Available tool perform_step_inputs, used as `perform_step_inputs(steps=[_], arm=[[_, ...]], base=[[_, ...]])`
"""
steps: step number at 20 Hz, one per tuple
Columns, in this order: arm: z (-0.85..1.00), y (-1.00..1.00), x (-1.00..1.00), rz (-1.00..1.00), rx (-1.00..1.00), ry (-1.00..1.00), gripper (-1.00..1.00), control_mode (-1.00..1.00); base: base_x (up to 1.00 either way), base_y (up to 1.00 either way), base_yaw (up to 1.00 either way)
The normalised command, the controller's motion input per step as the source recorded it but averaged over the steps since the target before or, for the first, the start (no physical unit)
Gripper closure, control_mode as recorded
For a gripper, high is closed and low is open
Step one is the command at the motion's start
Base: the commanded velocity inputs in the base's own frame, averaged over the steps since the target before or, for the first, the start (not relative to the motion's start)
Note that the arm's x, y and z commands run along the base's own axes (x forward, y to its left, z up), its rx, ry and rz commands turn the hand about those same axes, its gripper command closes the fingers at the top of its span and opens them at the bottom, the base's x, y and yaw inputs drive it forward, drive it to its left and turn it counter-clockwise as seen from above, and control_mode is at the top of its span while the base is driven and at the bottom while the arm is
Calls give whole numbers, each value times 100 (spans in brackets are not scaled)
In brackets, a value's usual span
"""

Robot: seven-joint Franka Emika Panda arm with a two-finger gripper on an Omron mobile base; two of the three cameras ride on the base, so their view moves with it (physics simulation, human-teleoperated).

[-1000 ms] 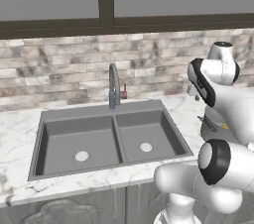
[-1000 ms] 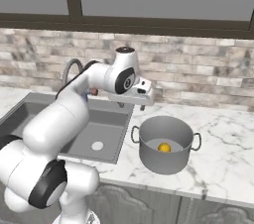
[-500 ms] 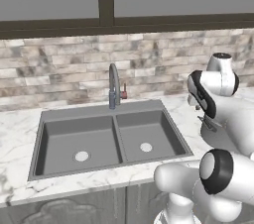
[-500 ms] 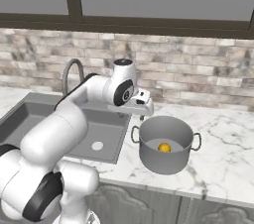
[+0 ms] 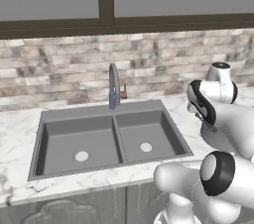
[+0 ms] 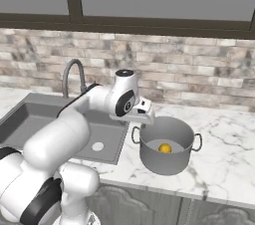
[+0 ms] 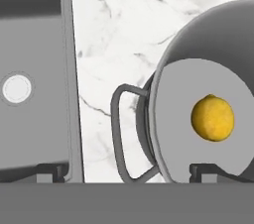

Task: Dump the lemon from the pot into the sink. Then turn on the water and wash the lemon. Then turn off the water and put the lemon back in the pot.

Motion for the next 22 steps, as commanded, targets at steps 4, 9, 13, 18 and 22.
perform_step_inputs(steps=[4, 9, 13, 18, 22], arm=[[-30, -8, 0, 1, 0, 0, -100, -100], [-30, -9, 0, 2, 0, 0, -100, -100], [-29, 0, 0, 3, 0, 0, -100, -100], [-30, -3, 0, 4, 0, 0, -100, -100], [-29, -9, 0, 5, -1, 0, -100, -100]], base=[[0, 0, 0], [0, 0, 0], [0, 0, 0], [0, 0, 0], [0, 0, 0]])
